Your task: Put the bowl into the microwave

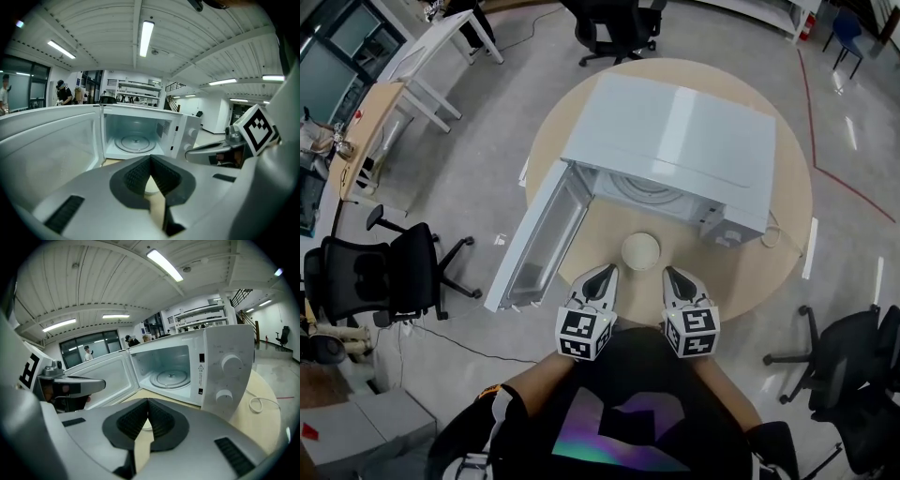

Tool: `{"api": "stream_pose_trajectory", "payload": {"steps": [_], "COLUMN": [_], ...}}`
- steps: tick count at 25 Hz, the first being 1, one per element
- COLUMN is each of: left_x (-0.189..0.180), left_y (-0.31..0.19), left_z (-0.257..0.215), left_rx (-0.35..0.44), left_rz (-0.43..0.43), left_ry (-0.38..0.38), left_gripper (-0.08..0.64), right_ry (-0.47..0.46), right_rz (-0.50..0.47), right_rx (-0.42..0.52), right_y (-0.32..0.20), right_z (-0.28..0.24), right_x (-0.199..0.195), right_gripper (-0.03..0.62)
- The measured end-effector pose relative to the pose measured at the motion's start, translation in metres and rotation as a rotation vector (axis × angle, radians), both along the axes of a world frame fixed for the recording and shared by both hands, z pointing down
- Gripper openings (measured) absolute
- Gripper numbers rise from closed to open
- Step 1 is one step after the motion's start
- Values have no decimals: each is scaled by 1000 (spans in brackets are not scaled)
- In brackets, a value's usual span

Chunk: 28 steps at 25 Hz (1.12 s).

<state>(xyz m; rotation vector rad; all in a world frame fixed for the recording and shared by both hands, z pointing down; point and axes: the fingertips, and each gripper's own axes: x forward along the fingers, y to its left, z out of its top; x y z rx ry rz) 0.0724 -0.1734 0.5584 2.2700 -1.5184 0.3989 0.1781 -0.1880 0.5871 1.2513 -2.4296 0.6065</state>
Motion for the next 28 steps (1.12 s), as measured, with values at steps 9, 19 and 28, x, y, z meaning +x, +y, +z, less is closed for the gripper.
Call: {"api": "stream_pose_trajectory", "payload": {"steps": [9,19,28], "left_x": [4,-14,-22], "left_y": [-10,-34,-41], "left_z": [9,10,33], "left_rx": [-15,-11,-44], "left_rz": [-8,75,119], "left_ry": [-18,0,-10], "left_gripper": [46,46,46], "right_ry": [22,61,21], "right_rz": [-19,61,74], "right_rx": [-17,-129,-251], "right_y": [-20,-27,-23], "right_z": [13,51,87], "right_x": [6,-2,-14], "right_gripper": [15,17,17]}}
